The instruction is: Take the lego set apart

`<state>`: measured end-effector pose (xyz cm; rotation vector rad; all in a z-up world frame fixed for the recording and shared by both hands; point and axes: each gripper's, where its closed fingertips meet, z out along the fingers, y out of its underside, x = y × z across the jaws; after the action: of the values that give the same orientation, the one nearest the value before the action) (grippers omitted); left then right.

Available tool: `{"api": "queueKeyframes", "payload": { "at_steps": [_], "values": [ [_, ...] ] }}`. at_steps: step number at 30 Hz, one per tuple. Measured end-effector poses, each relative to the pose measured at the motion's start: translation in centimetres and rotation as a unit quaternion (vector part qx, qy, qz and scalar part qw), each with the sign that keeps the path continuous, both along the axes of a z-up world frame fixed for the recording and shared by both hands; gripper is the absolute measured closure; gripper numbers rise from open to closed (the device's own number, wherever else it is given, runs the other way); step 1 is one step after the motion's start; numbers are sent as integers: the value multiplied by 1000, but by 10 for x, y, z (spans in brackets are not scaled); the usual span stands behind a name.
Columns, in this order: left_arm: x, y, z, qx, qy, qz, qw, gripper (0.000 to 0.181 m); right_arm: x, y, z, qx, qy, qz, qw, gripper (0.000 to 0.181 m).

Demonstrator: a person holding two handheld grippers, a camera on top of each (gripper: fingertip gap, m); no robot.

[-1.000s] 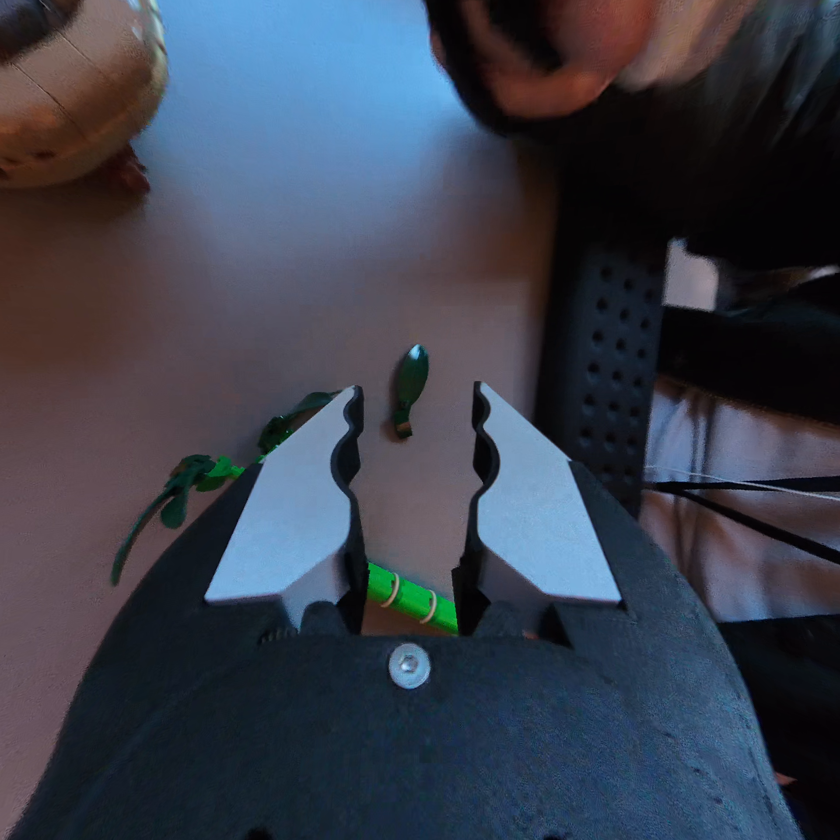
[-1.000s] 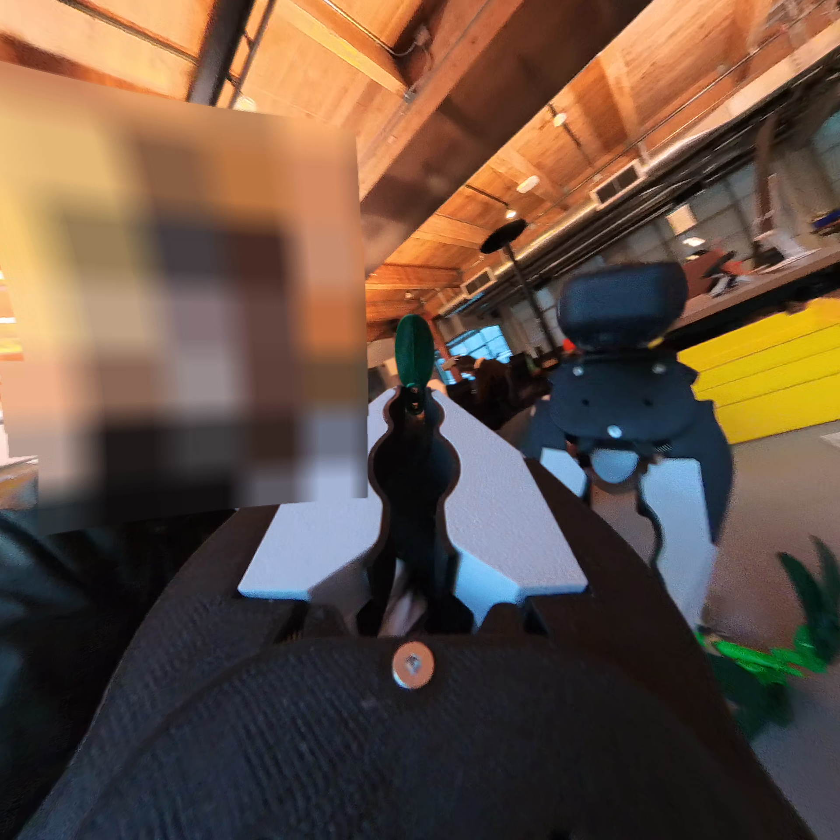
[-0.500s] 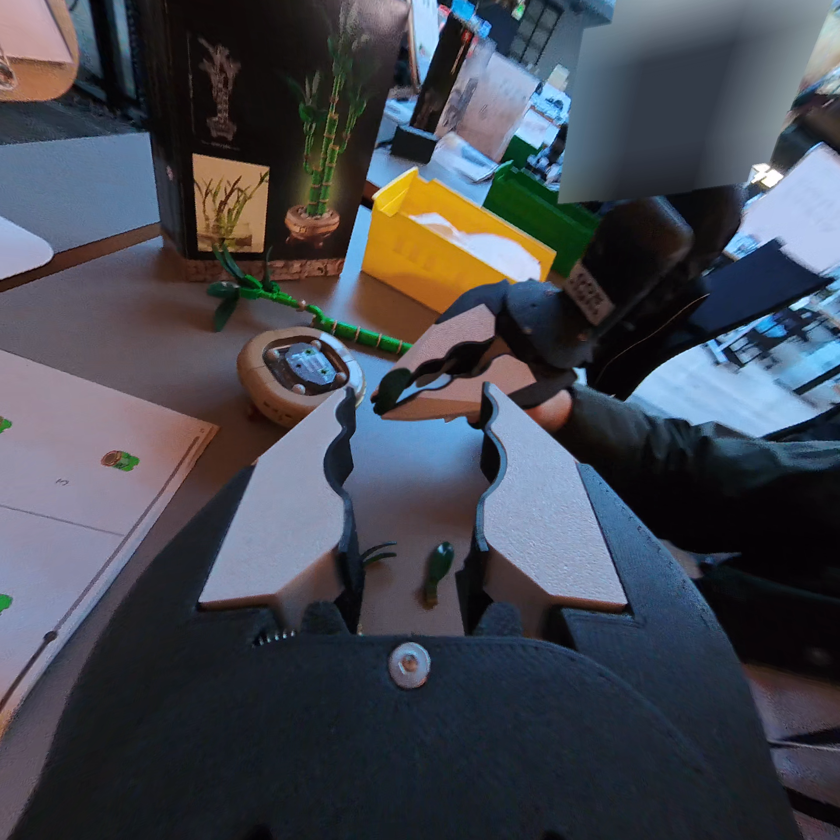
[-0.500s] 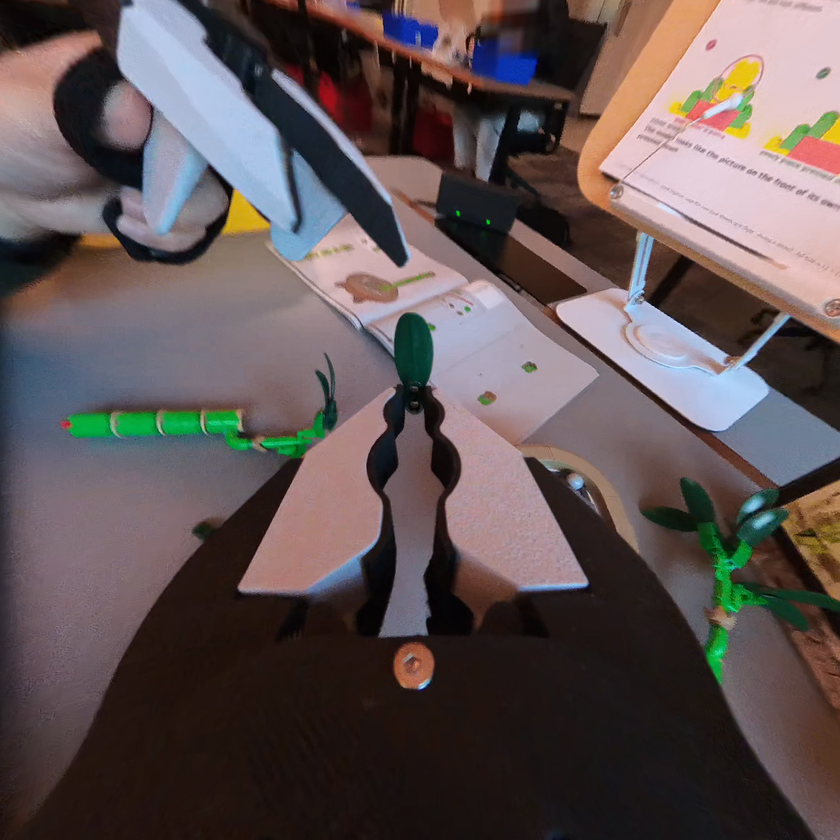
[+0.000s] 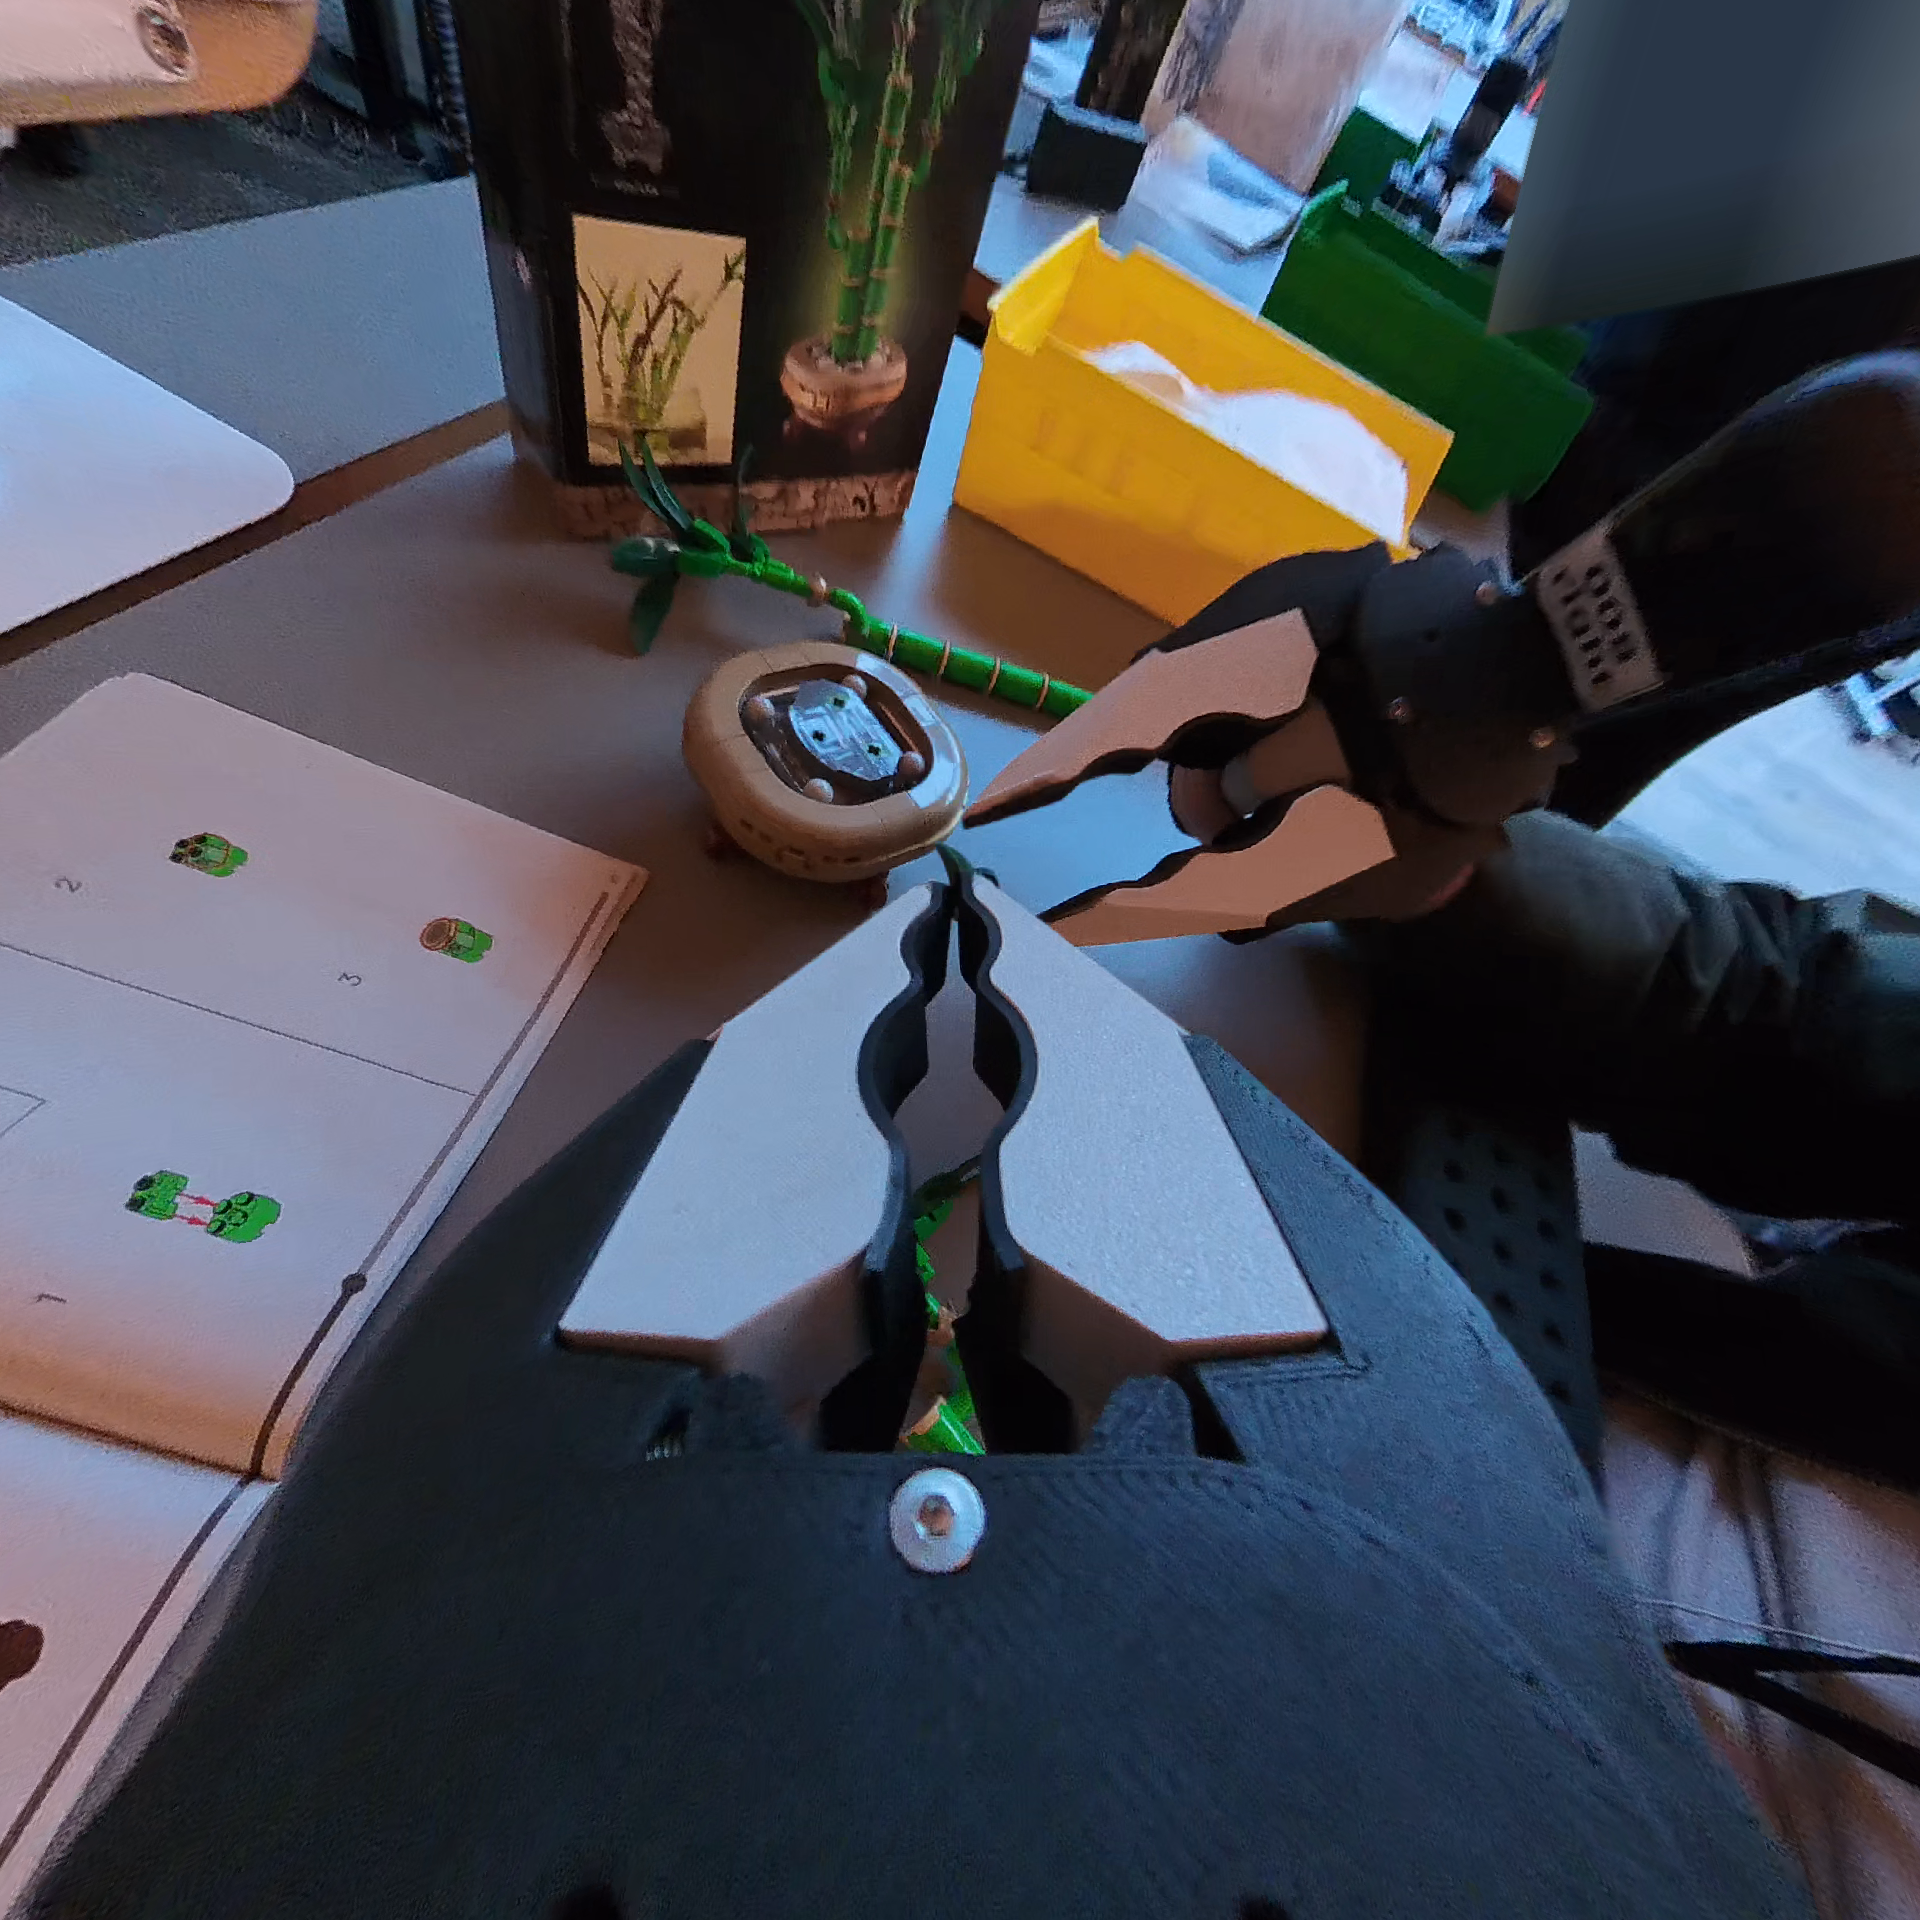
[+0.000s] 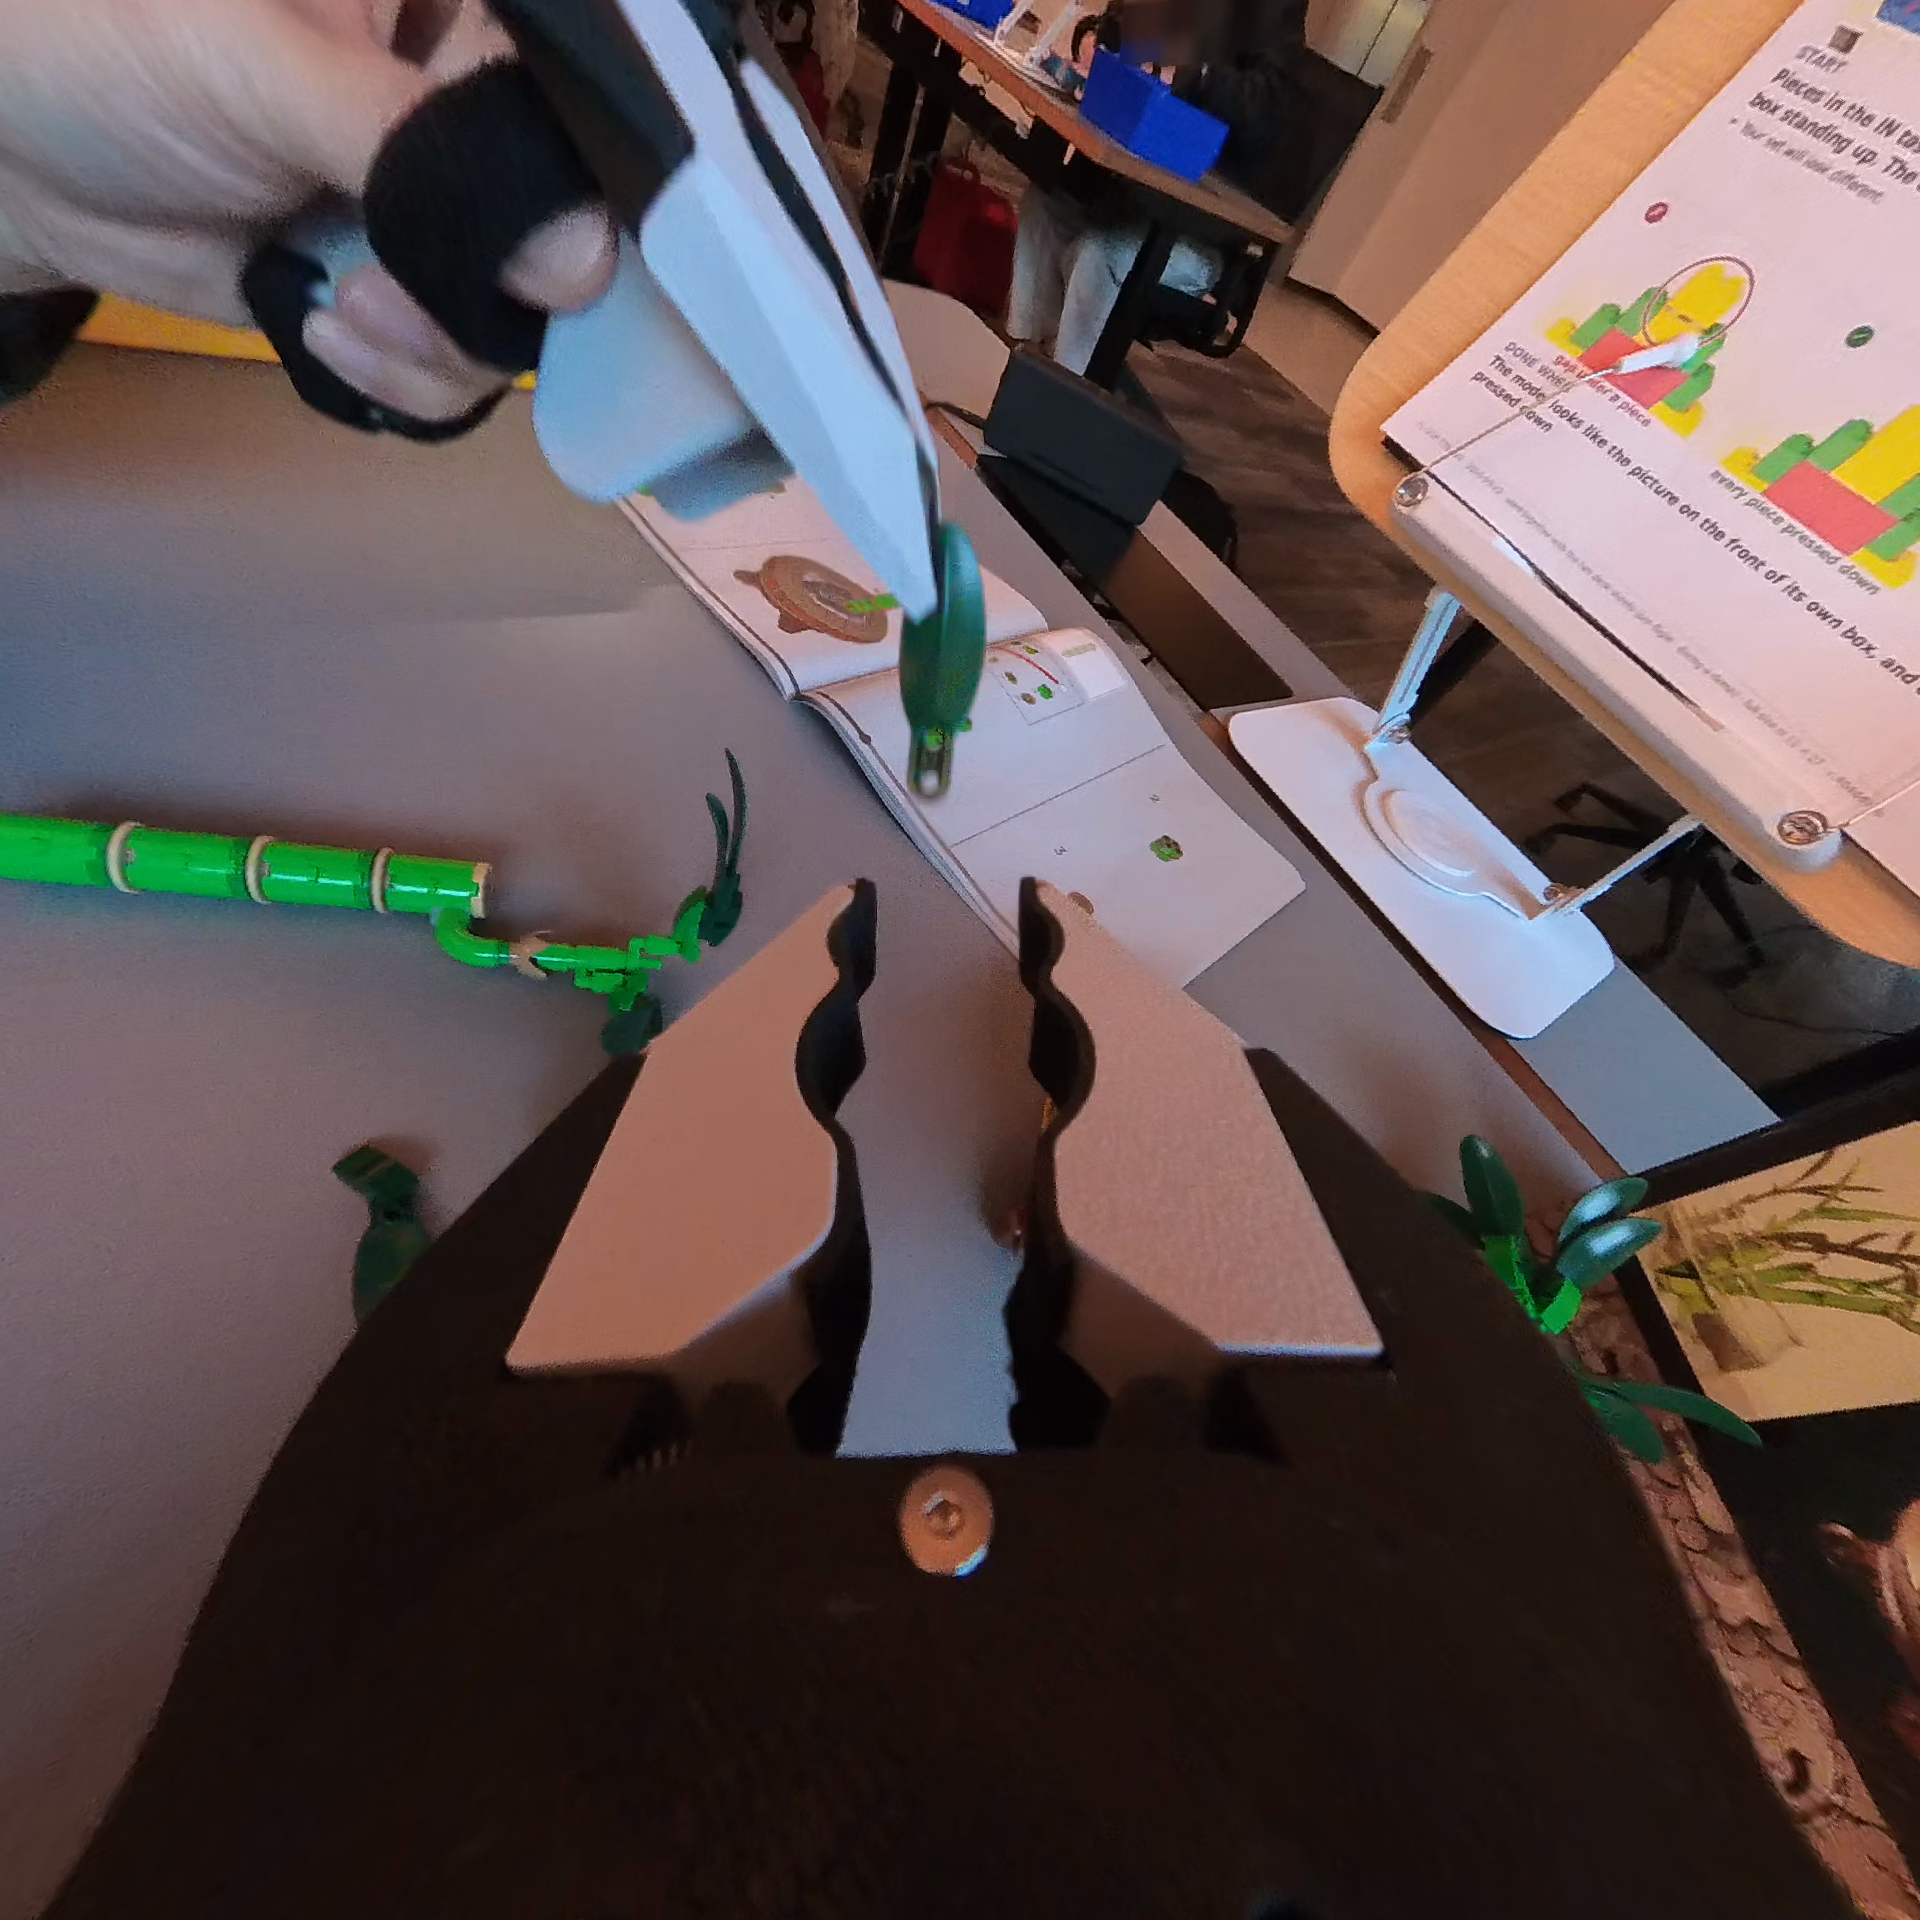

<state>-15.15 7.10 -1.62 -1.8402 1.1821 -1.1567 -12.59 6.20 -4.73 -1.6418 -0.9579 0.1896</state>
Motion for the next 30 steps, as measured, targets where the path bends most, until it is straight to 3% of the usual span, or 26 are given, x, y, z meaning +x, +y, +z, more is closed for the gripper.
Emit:
{"api": "queueKeyframes", "payload": {
  "at_steps": [5, 8, 10, 11, 13, 15, 17, 20, 22, 24, 26, 30],
  "values": [
    [-18, 12, 16, -32, -28, 6, 999, 181, 4, 3, -10, -15, -7, 3, 1000, 155],
    [-56, 21, 23, -7, 75, 9, 997, 181, 6, 5, -14, -14, -23, -4, 1000, 156],
    [-128, 43, 21, 64, 228, 81, 968, 181, 6, 5, -13, -10, -27, -4, 1000, 156],
    [-179, 61, 23, 104, 304, 156, 934, 181, 5, 4, -13, -10, -26, -2, 1000, 157],
    [-277, 82, 35, 152, 382, 302, 860, 181, 3, 4, -15, -15, -24, 0, 1000, 157],
    [-338, 77, 29, 98, 405, 357, 836, 181, 2, 4, -18, -19, -31, 2, 999, 158],
    [-365, 74, 17, 28, 377, 380, 844, 181, 2, 4, -21, -19, -41, 2, 999, 158],
    [-355, 67, 12, -107, 265, 378, 881, 181, 3, 4, -24, -22, -50, 2, 999, 158],
    [-343, 67, 19, -147, 199, 369, 896, 181, 3, 5, -26, -26, -50, 4, 998, 159],
    [-329, 68, 28, -147, 156, 343, 914, 181, 4, 5, -28, -29, -52, 4, 998, 159],
    [-301, 66, 49, -145, 80, 288, 943, 181, 4, 5, -30, -31, -55, 5, 998, 160],
    [-253, 54, 85, -114, -11, 185, 976, 181, 3, 4, -33, -35, -61, 9, 997, 161]
  ]
}}
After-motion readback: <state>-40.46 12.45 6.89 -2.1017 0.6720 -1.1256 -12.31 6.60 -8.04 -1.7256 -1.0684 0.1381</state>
